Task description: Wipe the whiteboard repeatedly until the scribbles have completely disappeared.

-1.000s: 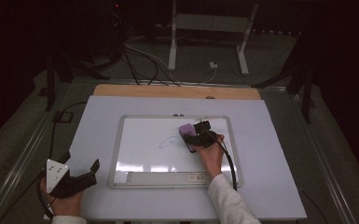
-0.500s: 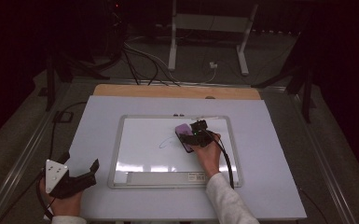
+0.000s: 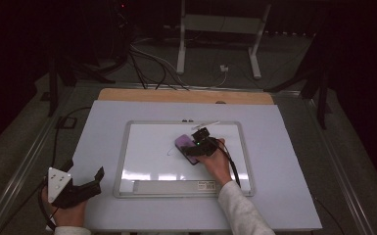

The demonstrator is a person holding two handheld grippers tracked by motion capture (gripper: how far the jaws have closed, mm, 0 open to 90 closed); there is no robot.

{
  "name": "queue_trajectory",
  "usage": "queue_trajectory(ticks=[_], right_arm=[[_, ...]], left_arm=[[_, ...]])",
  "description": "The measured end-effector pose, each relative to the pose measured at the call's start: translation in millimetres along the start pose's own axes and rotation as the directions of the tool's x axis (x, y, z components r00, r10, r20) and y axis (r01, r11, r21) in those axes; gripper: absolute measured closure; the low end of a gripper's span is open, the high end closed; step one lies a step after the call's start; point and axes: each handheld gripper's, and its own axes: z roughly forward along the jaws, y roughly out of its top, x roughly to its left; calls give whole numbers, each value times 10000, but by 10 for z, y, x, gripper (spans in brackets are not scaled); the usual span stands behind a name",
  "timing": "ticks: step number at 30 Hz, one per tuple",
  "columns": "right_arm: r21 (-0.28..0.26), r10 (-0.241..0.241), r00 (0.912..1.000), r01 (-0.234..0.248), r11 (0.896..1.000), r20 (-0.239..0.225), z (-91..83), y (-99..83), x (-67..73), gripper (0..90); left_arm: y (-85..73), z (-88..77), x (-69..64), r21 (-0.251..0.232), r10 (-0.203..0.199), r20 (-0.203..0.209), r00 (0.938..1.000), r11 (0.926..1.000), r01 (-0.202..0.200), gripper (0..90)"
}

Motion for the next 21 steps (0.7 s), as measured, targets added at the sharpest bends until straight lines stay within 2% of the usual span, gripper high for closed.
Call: queue_trajectory(ticks=[1,2,4,5,6,7,8,9,10,11,12,14,15,16,17,18,20,21], right_arm=[[-172,487,9983,-482,9987,324,-5,-2,-44,415],[-288,740,9962,-728,9969,460,-3,-4,-63,415],[-255,638,9956,-622,9977,692,0,4,-11,415],[-159,347,9984,-340,9993,442,12,6,26,415],[13,-8,9999,8,10000,-169,30,3,66,415],[126,-541,9965,550,9984,-639,43,-2,119,415],[316,-978,9903,1013,9944,-990,46,-4,175,415],[501,-1343,9805,1427,9885,-1433,49,-4,221,415],[658,-1773,9666,1922,9791,-1848,47,-5,262,415],[777,-2065,9553,2271,9708,-2116,43,-5,292,415],[838,-2225,9490,2461,9656,-2232,40,-4,301,415],[845,-2103,9527,2333,9687,-2193,39,0,280,416],[779,-1891,9636,2066,9753,-1888,39,8,253,416],[672,-1524,9781,1631,9843,-1419,40,18,216,415],[517,-1049,9902,1100,9926,-926,41,27,167,415],[369,-476,9977,494,9981,-492,39,31,117,415],[41,371,9992,-371,9993,162,37,29,60,414],[-18,543,9982,-543,9985,260,42,25,69,413]], left_arm=[[-1,1,0,4,-14,2,10000,10000,14,7],[-2,4,1,8,-19,8,10000,10000,19,7],[-4,12,1,50,13,30,10000,10000,-13,7],[-4,13,-2,63,9,35,10000,10000,-9,7],[-2,11,-5,55,23,33,10000,10000,-23,7],[0,9,-7,29,48,25,10000,10000,-48,7],[1,6,-8,18,33,33,10000,10000,-33,7],[0,8,-8,9,12,24,10000,10000,-12,7],[-1,8,-8,29,6,16,10000,10000,-6,7],[-1,7,-7,37,20,19,10000,10000,-21,7],[-1,5,-7,20,20,18,10000,10000,-20,7],[0,4,-3,17,-2,8,10000,10000,2,7],[-1,3,-2,18,2,1,10000,10000,-2,7],[-1,2,-1,17,2,4,10000,10000,-2,7],[0,-1,0,6,-5,-1,10000,10000,5,7],[1,-3,2,-3,-3,1,10000,10000,3,7],[1,-4,6,-5,-7,0,10000,10000,7,7],[-1,0,6,3,-17,6,10000,10000,17,7]])
